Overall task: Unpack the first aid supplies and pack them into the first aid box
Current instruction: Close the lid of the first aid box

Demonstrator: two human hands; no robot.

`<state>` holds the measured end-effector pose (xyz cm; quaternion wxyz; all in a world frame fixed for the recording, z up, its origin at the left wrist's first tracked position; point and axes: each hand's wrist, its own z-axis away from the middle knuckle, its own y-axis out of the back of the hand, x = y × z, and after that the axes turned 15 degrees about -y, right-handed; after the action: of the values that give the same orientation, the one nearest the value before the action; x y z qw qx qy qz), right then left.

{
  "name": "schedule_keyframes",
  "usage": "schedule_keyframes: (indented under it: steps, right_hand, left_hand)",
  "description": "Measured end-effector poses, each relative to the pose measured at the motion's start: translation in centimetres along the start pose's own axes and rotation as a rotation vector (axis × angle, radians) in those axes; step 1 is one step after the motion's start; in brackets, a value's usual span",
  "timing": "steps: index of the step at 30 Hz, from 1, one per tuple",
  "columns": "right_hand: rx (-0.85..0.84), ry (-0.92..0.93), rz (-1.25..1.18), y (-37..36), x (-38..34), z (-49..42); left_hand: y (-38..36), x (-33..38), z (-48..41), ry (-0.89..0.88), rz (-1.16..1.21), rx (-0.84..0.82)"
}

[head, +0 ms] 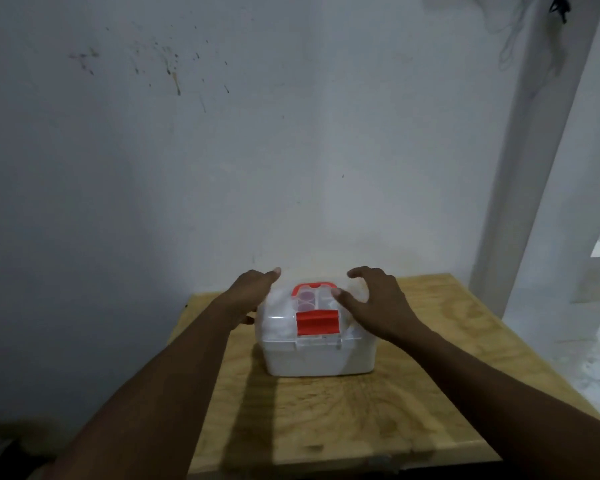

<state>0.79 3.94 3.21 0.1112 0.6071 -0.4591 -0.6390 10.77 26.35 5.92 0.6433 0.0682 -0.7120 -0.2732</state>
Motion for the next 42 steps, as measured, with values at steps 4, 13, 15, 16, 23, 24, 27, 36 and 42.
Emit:
schedule_keyframes:
  steps: [4, 13, 15, 16, 23, 24, 27, 36, 42]
  right_hand:
    - [0.001, 0.055, 0.046, -1.2, 0.0, 1.5]
    - [0.01, 0.168, 0.105, -1.5, 1.5, 1.7]
    - [0.007, 0.168, 0.099, -1.5, 1.5, 1.7]
    - [0.002, 0.17, 0.102, -1.5, 1.6, 1.6]
    - [-0.025, 0.235, 0.267, -1.2, 2.0, 1.1]
    - [-0.017, 0.249, 0.289, -1.2, 2.0, 1.0]
    - [0.006, 0.26, 0.305, -1.3, 2.1, 0.9]
    - [-0.001, 0.254, 0.155, -1.5, 1.9, 1.4]
    - [0.103, -0.075, -0.432, -3.7, 1.2, 2.3]
  left_hand:
    - [-3.2, -0.5, 0.8, -0.12, -0.181, 0.064]
    - [-4.0, -1.2, 1.3, -0.174, -0.175, 0.192]
    - [-4.0, -1.2, 1.2, -0.173, -0.179, 0.193]
    - [-3.9, -1.3, 1.1, -0.17, -0.177, 0.193]
    - [-4.0, -1.1, 1.1, -0.149, -0.173, 0.181]
    - [-4.0, -1.1, 1.1, -0.147, -0.173, 0.18]
    - [-4.1, -1.1, 1.1, -0.143, -0.168, 0.183]
    - [-4.3, -1.3, 1.1, -0.119, -0.019, 0.256]
    - [-5.1, -2.5, 2.5, -0.083, 0.291, 0.479]
